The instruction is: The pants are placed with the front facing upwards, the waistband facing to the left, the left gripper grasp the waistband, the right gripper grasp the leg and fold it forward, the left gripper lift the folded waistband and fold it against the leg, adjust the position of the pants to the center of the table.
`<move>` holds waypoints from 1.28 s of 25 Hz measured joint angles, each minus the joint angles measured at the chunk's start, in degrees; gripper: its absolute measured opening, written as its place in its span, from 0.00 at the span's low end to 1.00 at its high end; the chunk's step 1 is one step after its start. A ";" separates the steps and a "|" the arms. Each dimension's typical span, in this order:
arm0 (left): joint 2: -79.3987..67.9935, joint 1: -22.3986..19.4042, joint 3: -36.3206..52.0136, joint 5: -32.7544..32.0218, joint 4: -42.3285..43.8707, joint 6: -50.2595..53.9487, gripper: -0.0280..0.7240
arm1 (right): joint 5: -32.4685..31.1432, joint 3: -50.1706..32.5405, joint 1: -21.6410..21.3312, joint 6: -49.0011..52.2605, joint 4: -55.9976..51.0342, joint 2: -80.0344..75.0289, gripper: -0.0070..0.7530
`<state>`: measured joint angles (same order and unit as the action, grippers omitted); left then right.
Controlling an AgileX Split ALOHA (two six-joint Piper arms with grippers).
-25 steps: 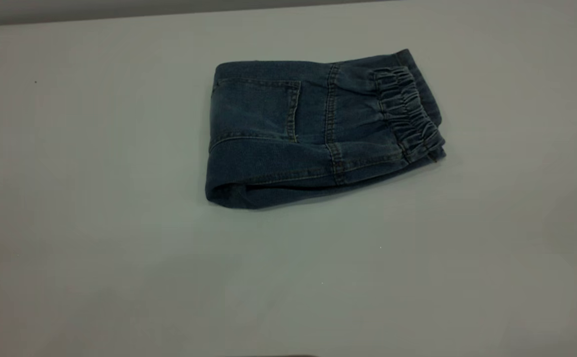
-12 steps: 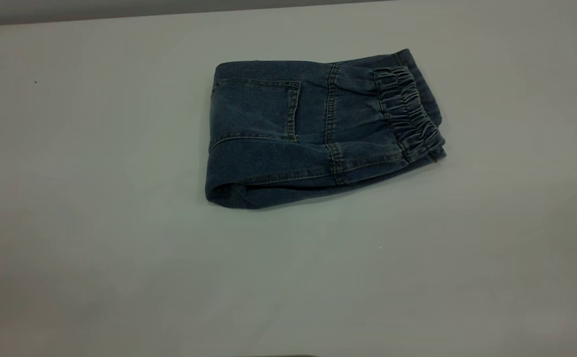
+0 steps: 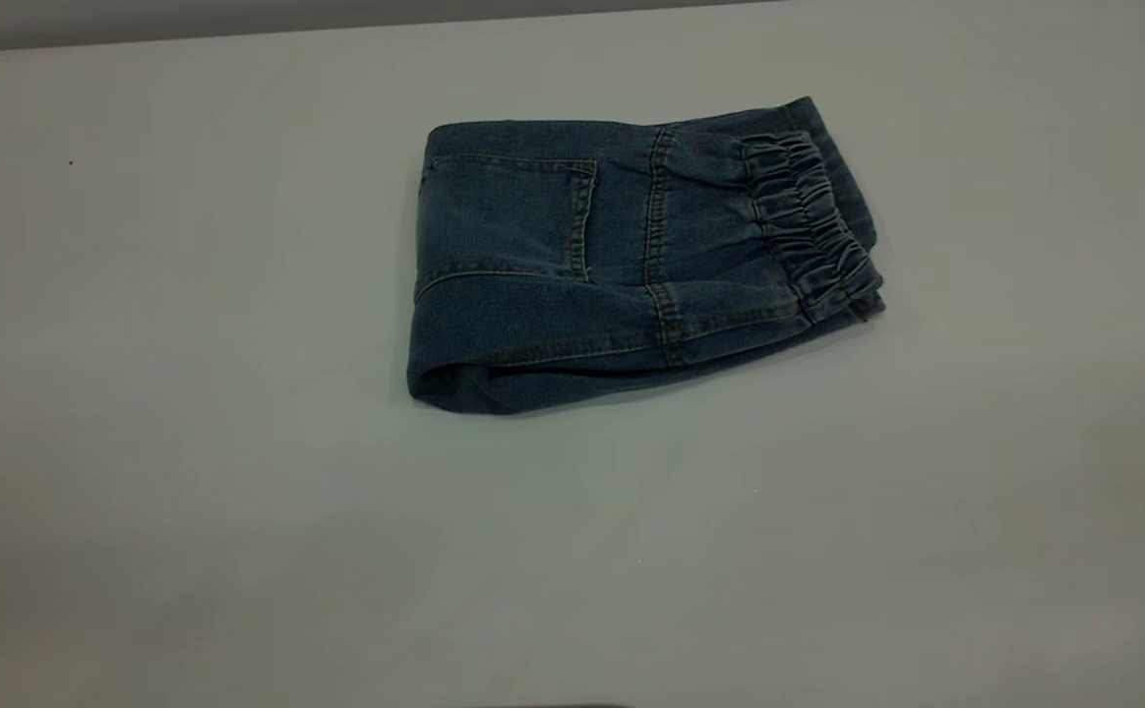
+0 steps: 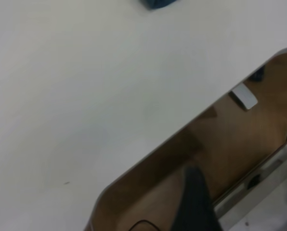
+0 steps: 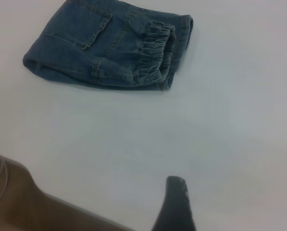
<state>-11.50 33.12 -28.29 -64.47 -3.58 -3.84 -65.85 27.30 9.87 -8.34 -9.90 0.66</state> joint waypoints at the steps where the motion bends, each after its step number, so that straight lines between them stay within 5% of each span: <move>1: 0.00 0.00 0.00 0.06 -0.19 0.00 0.66 | 0.05 0.00 0.00 0.00 0.00 0.00 0.66; 22: 0.54 -0.44 0.04 0.10 -0.40 0.69 0.66 | 0.05 -0.04 0.00 0.00 -0.01 0.00 0.66; 27: 3.98 -14.74 0.04 0.12 -0.89 0.69 0.66 | 0.05 -0.04 -2.35 0.00 -0.16 0.00 0.66; 32: 9.68 -29.82 0.04 0.06 -0.89 0.69 0.66 | 0.05 -0.04 -10.20 0.00 -0.20 0.00 0.66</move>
<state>-1.82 3.30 -28.24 -64.41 -4.47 -3.15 -65.80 27.26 -0.34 -8.34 -10.09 0.66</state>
